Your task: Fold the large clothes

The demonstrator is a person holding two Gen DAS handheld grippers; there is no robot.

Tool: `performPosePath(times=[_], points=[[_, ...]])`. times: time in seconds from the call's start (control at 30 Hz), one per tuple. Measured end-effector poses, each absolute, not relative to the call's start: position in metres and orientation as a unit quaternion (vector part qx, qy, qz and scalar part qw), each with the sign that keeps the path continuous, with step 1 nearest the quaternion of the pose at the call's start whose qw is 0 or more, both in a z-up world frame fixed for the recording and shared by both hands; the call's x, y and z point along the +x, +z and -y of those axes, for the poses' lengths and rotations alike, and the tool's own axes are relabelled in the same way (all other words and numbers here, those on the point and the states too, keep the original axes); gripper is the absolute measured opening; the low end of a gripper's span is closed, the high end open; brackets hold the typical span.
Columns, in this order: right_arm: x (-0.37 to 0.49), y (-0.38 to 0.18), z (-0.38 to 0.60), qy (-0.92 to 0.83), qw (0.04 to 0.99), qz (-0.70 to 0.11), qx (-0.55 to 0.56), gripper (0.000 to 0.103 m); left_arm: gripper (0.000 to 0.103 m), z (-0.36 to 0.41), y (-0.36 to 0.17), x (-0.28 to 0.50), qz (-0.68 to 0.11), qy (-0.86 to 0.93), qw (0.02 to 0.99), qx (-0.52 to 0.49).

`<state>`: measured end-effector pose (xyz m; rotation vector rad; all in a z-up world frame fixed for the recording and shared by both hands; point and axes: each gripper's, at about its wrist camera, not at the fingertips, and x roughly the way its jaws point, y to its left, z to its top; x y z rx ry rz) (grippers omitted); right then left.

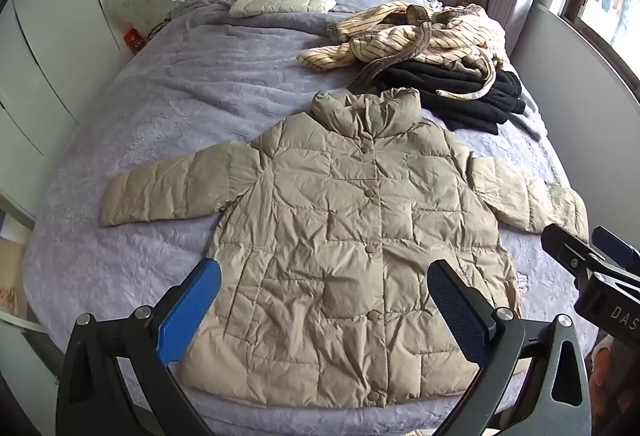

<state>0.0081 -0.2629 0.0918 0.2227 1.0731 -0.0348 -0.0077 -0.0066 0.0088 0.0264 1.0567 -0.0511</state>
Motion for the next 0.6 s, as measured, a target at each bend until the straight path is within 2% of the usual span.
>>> performPosePath(times=[0.6], points=[[0.006,0.095,0.267,-0.018,0.848,-0.518,0.113,0.103,0.103,-0.008,0.008,-0.012,-0.491,0.005,0.871,0.01]])
